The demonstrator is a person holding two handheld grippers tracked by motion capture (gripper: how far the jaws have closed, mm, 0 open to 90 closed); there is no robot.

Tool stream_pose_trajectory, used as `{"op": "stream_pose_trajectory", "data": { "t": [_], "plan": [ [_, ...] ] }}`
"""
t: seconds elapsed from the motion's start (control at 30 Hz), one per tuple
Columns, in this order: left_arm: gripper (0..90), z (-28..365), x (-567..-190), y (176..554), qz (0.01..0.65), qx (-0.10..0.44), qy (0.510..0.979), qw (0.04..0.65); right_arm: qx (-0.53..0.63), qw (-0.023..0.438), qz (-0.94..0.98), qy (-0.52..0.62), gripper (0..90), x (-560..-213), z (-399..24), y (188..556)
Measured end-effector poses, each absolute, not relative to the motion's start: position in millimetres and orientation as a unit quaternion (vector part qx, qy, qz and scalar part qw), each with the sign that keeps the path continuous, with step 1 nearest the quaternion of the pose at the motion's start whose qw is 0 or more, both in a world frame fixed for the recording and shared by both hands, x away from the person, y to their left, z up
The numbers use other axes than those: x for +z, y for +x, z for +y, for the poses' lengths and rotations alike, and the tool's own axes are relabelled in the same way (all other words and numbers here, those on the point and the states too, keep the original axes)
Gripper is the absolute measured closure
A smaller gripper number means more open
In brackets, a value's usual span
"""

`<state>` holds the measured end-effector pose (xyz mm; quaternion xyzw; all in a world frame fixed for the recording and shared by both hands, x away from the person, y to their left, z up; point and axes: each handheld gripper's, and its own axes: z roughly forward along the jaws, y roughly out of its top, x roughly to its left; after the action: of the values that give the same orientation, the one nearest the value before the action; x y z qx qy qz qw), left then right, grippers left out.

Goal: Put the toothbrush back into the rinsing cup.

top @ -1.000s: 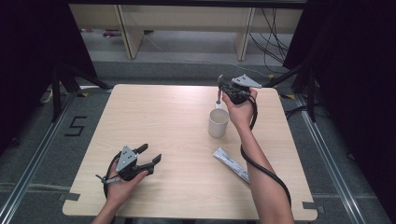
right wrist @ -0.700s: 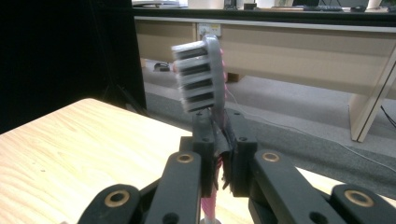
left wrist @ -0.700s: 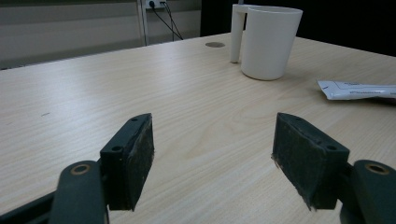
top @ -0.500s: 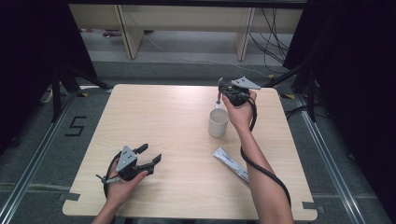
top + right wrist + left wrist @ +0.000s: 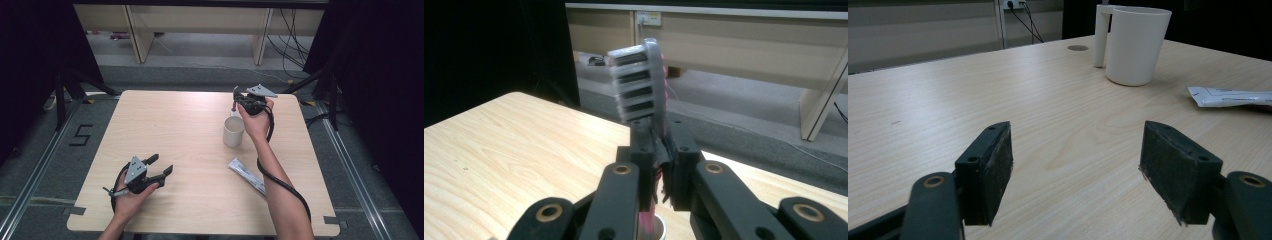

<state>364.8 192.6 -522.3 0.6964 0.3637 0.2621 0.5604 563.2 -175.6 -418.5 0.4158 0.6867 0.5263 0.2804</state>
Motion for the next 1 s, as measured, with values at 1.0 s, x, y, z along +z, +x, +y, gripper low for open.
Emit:
{"op": "stream_pose_trajectory", "data": {
  "t": [1.0],
  "plan": [
    [28.9, 192.5, -522.2, 364.6, 0.364, 0.262, 0.697, 0.560, 0.504, 0.268, 0.705, 0.420, 84.5, -433.0, -176.4, 565.0]
  ]
}}
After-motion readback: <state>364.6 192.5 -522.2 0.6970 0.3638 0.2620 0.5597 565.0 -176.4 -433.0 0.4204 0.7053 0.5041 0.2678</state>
